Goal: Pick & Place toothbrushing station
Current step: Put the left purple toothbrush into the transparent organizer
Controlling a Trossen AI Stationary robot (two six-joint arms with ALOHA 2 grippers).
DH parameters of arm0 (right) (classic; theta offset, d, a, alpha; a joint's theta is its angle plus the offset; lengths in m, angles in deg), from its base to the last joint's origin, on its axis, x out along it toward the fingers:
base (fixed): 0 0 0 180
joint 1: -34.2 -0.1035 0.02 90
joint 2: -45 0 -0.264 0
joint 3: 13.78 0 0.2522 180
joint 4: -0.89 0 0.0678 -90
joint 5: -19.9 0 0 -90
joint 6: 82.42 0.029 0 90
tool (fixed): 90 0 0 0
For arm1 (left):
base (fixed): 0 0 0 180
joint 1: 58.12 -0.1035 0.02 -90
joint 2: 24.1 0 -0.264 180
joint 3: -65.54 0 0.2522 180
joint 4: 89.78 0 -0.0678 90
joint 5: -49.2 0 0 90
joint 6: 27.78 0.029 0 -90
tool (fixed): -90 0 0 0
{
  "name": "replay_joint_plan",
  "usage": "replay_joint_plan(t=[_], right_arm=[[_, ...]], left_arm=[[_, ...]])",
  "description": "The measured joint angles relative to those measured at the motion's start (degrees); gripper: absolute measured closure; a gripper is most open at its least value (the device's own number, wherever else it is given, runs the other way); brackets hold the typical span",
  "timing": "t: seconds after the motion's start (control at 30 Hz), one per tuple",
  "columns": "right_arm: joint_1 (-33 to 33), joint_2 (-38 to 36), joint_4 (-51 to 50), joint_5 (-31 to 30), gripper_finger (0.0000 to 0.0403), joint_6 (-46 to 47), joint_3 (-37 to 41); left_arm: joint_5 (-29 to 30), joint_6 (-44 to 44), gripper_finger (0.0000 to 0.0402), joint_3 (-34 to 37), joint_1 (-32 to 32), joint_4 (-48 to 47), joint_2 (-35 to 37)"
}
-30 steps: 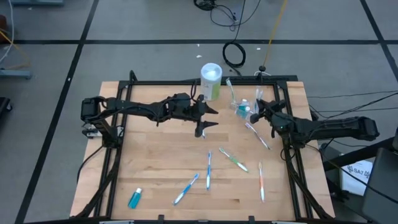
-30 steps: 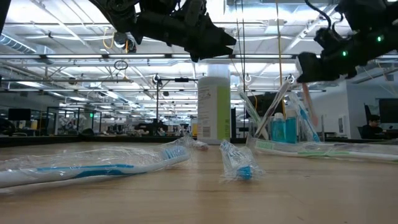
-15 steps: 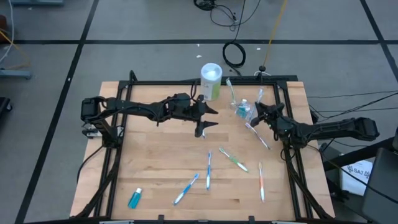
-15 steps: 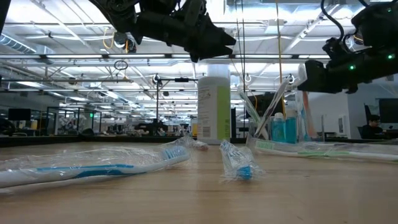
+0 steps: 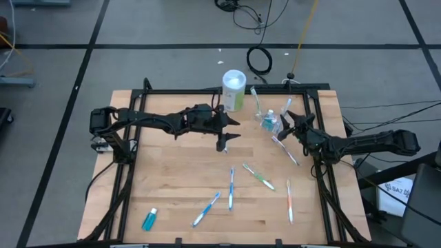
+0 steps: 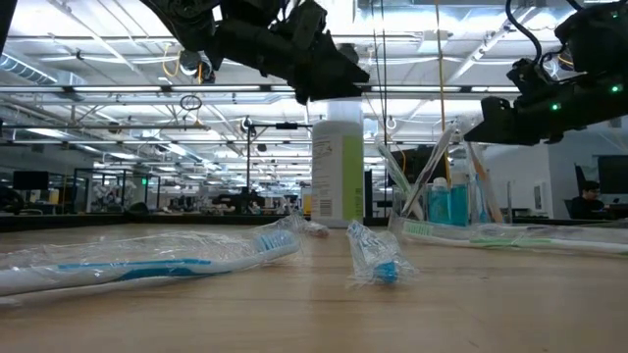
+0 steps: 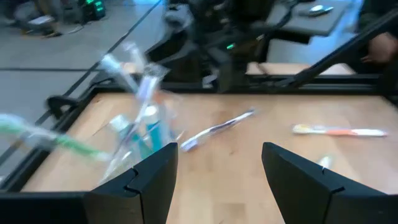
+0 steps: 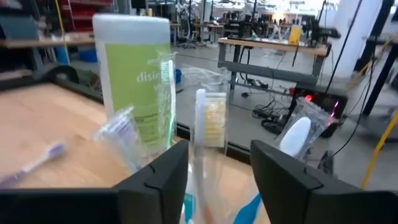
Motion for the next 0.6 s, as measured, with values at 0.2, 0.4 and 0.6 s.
replay_joint_plan(t=[0.2,0.4,0.6], right_arm=[[-0.4,-0.1,-1.2,0.1,0.0225,-9.3,-8.6],[-2.6,1.9,-12.3,6.4,0.0226,-6.0,-16.6],[-5.3,7.4,-11.5,9.1,0.0226,-6.6,-20.0]], left_arm=[[12.0,-7.9,0.016,0.0,-0.5,-6.6,0.0],[18.6,-19.0,0.016,0.0,-1.8,-17.1,0.0],[21.5,-30.5,0.016,0.0,-4.3,-24.8,0.0]])
